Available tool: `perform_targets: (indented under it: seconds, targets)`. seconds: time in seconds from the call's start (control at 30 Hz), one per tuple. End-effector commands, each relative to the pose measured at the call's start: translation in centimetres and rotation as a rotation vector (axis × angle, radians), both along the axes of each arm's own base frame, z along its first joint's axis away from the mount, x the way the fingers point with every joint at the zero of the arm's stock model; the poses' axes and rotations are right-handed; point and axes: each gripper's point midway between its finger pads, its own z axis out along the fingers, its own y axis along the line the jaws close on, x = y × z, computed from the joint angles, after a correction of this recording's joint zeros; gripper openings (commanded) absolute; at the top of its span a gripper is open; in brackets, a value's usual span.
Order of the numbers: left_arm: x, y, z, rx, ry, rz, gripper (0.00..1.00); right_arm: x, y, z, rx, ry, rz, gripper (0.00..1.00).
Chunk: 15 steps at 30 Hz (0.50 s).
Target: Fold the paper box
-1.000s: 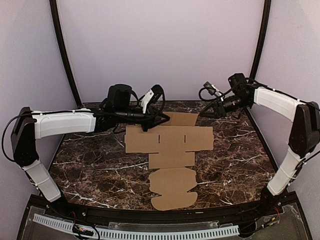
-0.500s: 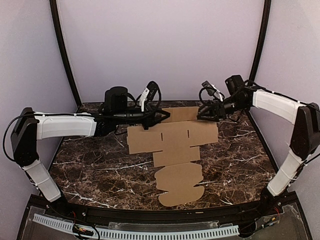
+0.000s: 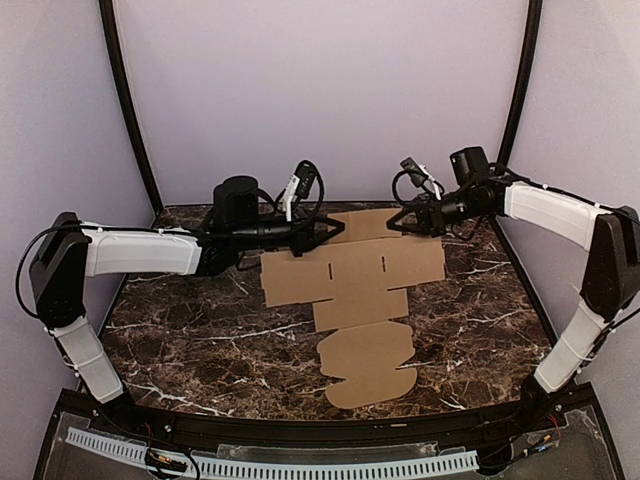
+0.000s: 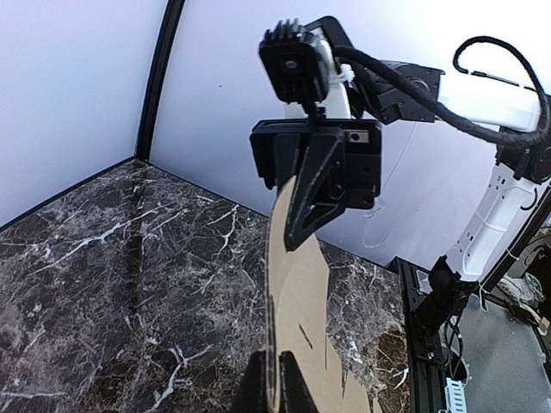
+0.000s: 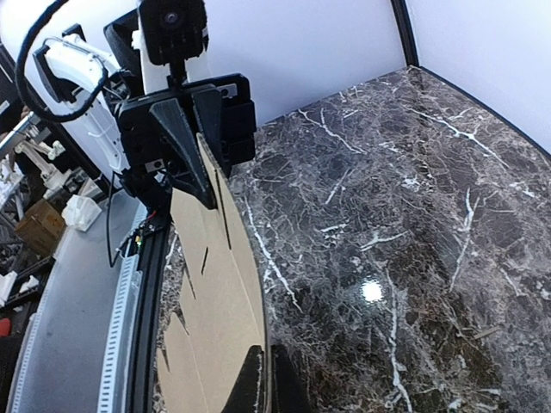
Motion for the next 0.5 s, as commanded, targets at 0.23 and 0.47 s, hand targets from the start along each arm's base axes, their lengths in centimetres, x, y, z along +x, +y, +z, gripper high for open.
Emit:
perform_targets:
  seconds: [0.23, 0.47]
  targets:
    - [2.4, 0.1, 0.4, -0.064, 0.044, 0.124, 0.01, 3.7, 0.1, 0.7, -0.134, -0.070, -0.338, 0.00]
    - [4.4, -0.5, -0.6, -0.067, 0.094, 0.257, 0.01, 6.0, 0.2, 0.2, -0.259, -0.131, -0.557, 0.00]
